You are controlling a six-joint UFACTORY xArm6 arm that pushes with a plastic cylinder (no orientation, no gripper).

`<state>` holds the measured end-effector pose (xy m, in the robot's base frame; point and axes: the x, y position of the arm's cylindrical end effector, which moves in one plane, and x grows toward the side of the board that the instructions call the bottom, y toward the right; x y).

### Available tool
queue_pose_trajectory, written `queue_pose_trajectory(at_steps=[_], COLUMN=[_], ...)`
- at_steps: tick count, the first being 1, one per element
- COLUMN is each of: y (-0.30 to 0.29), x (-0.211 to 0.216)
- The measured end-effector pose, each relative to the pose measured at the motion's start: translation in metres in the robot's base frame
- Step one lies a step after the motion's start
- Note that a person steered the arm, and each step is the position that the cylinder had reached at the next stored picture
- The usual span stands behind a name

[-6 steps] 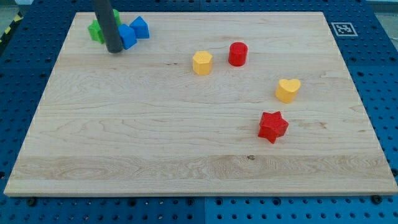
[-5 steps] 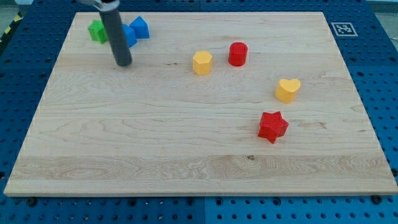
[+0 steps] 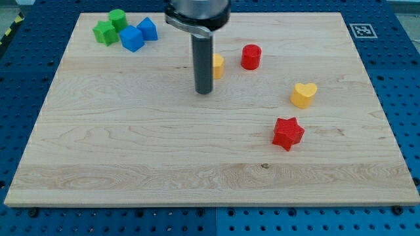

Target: Move the red star towards the bottom center of the board

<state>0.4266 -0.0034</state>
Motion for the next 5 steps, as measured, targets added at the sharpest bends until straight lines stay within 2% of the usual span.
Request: queue_pose_trajectory(at_steps=[1, 2, 3, 5], y=[0.026, 0.027, 0.055, 0.142], x=[0.015, 0.016, 0.022, 0.067])
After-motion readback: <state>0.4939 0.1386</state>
